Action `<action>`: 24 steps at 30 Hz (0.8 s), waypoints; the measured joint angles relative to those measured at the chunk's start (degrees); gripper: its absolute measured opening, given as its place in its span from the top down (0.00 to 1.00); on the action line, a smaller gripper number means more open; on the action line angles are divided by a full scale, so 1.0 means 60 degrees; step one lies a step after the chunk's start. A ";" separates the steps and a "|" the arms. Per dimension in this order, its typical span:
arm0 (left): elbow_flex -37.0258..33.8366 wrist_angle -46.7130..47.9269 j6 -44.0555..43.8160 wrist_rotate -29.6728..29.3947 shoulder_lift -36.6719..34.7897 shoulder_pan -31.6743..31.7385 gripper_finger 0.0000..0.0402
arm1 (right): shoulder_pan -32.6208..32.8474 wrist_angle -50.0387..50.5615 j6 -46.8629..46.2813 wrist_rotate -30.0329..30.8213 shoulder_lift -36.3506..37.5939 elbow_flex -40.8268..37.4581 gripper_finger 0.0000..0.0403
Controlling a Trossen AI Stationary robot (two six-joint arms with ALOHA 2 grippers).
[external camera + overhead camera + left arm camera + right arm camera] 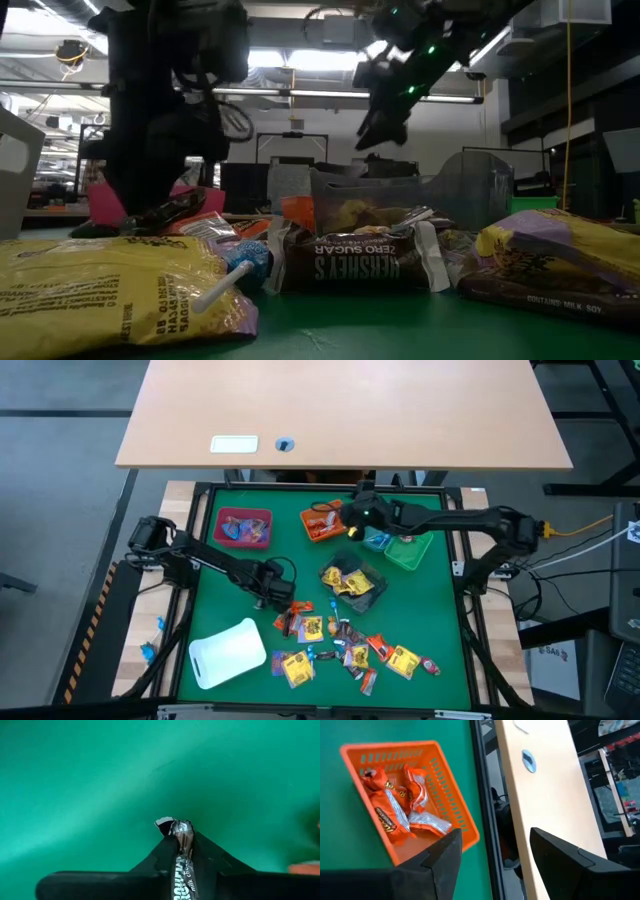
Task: Sort candy
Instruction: Put the brown chocolate into the white bin
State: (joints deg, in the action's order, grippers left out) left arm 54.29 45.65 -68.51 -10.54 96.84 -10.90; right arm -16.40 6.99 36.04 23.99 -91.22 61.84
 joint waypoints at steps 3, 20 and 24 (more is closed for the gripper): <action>0.0263 0.0030 0.0516 -0.0078 -0.0081 0.0005 0.92 | 0.0094 0.0666 -0.0289 -0.0045 0.0612 0.0004 0.42; 0.3299 0.2337 0.3653 0.1233 -0.0470 -0.0191 0.93 | 0.1733 0.5148 -0.2289 -0.0186 0.2872 0.0004 0.42; 0.3800 0.2885 0.3745 0.1898 -0.0477 -0.0497 0.93 | 0.2044 0.5936 -0.2850 -0.0182 0.3122 0.0004 0.42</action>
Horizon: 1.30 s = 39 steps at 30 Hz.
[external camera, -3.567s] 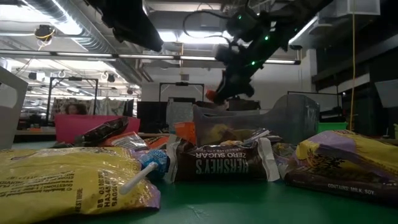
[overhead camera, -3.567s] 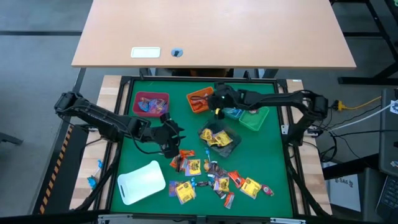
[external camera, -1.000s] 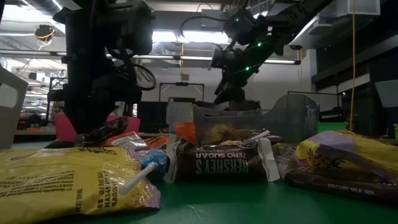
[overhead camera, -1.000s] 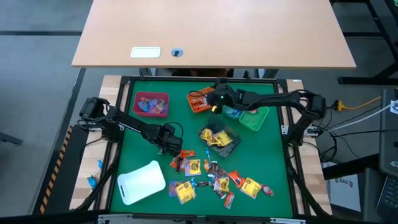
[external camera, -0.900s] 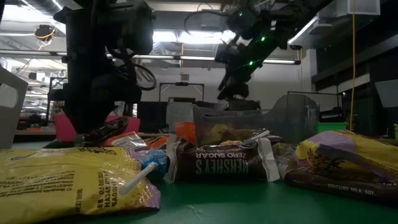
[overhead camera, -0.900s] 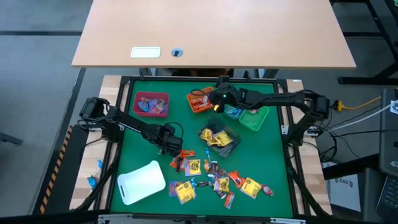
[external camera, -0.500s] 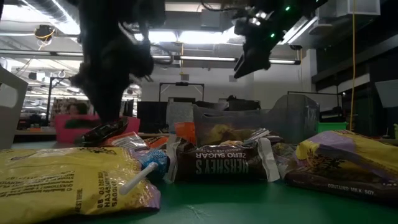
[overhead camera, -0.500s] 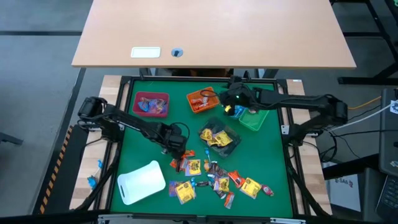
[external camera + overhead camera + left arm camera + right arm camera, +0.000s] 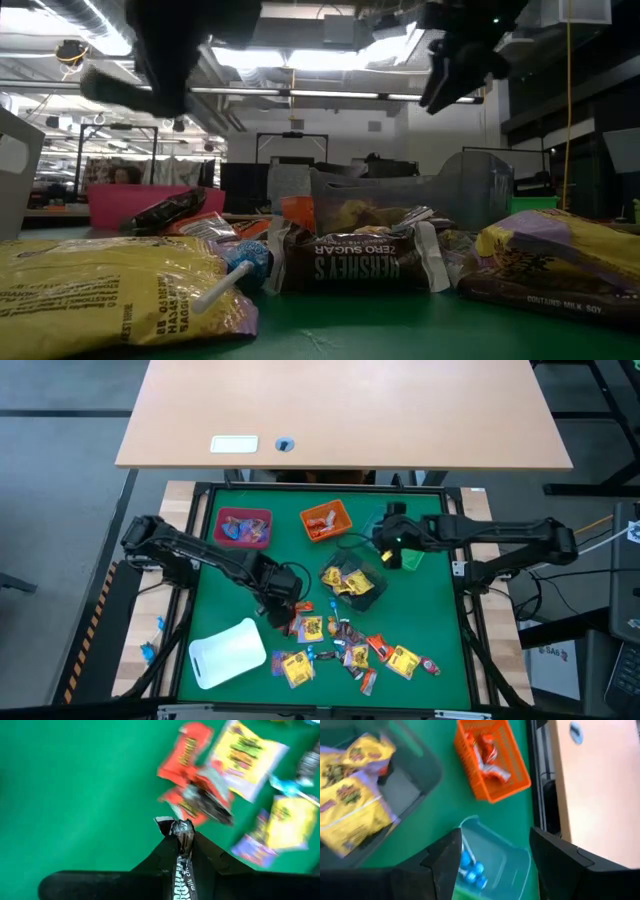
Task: Sort candy
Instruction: Put the brown chocolate into the white bin, then put the yellow candy pack into the black bin
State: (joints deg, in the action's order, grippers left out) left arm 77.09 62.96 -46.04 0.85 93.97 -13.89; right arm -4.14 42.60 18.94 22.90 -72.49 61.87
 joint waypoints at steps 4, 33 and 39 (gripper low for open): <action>0.0073 0.0198 -0.0149 0.0804 0.0011 -0.0474 0.93 | 0.0156 0.0587 -0.0448 -0.0008 0.0160 0.0000 0.42; 0.0075 0.1002 -0.6196 0.0209 0.0015 -0.3896 0.81 | 0.0123 0.1207 -0.0868 -0.0004 0.0201 0.0000 0.42; 0.0075 0.0939 -0.6255 -0.0083 0.0015 -0.3906 0.67 | 0.0123 0.1204 -0.0868 -0.0004 0.0201 0.0000 0.42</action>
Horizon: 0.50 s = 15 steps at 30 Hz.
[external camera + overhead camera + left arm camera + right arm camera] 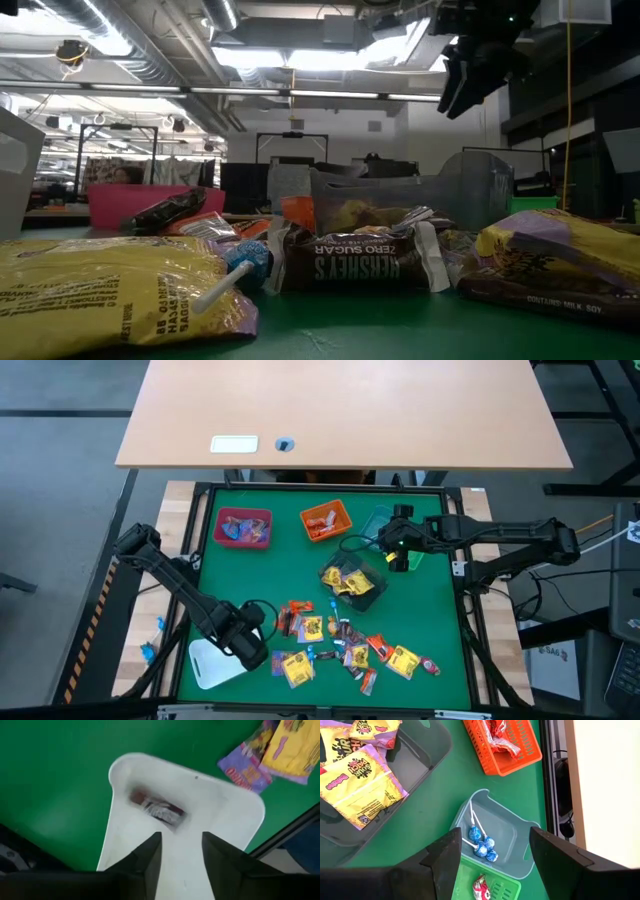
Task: Sort candy
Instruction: Put the yellow candy pack into the black bin
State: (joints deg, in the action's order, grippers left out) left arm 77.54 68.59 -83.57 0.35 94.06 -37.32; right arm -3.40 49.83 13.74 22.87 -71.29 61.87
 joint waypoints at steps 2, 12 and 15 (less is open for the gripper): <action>0.0000 -0.0181 0.0004 -0.0409 0.0000 0.0000 0.64 | 0.0000 -0.0001 0.0000 0.0000 0.0000 0.0000 0.42; 0.0000 -0.2194 0.0466 -0.3878 0.0004 0.0007 0.62 | 0.0000 -0.0001 0.0000 0.0000 -0.0004 0.0000 0.42; 0.0000 -0.3262 0.1750 -0.4820 0.0028 0.0007 0.63 | 0.0000 -0.0001 0.0000 0.0000 -0.0004 0.0000 0.42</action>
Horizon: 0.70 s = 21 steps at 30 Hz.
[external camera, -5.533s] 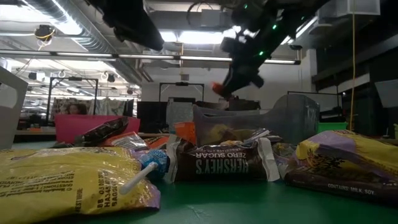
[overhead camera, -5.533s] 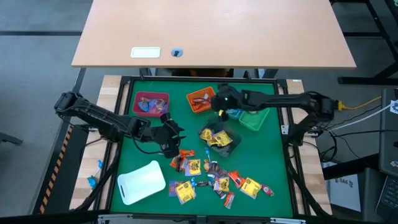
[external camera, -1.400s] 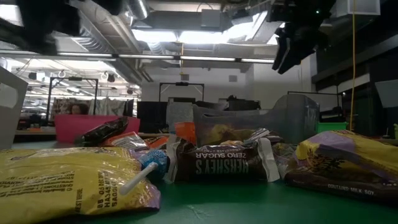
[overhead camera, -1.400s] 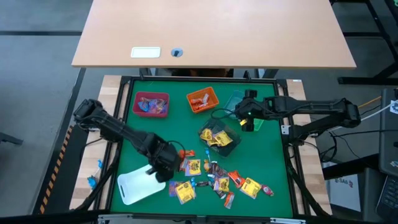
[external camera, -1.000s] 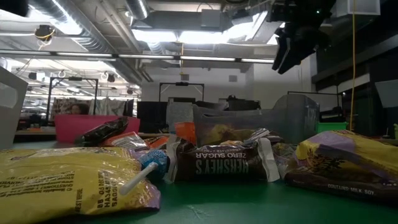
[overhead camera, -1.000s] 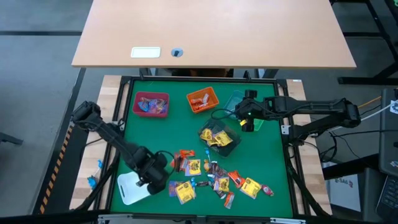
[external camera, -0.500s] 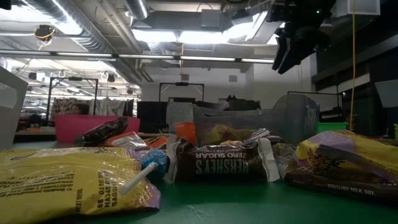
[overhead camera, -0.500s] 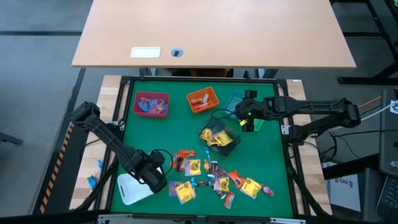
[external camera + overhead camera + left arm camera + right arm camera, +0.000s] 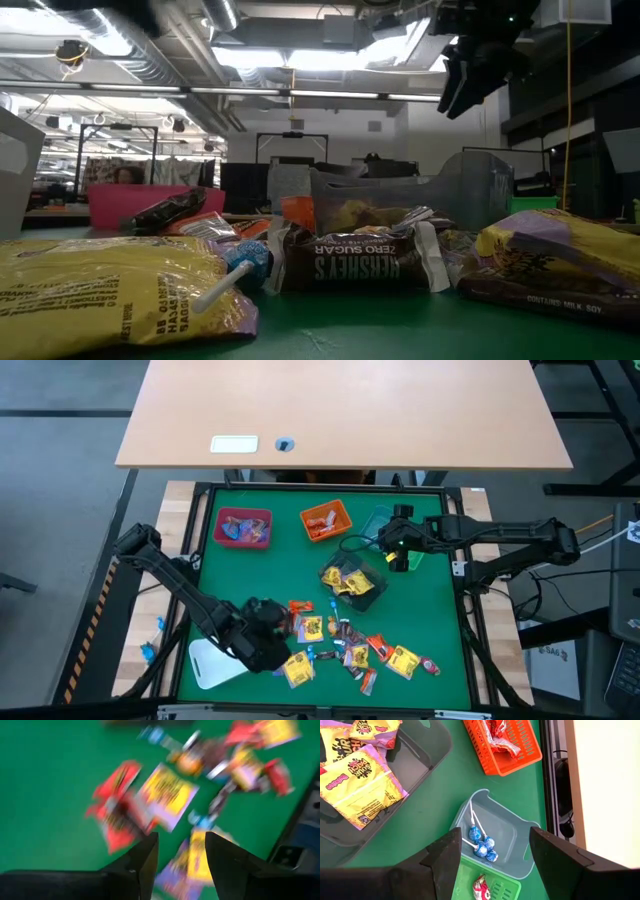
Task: Sort candy
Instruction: Put the yellow candy pack into the black bin
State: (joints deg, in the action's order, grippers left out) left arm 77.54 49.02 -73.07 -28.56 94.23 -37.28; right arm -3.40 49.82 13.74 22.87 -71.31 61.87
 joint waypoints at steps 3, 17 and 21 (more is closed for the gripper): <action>0.0000 -0.1061 0.1532 -0.0394 0.0149 0.0004 0.63 | 0.0000 0.0000 0.0000 0.0000 0.0000 0.0000 0.42; -0.0003 -0.3814 0.5556 0.1082 0.2564 0.0000 0.63 | 0.0011 0.0063 -0.0080 -0.1495 -0.0006 0.0004 0.42; -0.0004 -0.3862 0.5860 0.1609 0.3196 0.0004 0.63 | 0.0011 0.0467 -0.0290 -0.1742 0.0023 0.0004 0.42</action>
State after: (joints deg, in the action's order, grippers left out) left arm 77.52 25.85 -37.91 -18.91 113.40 -37.26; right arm -3.33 52.62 12.00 12.42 -71.17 61.89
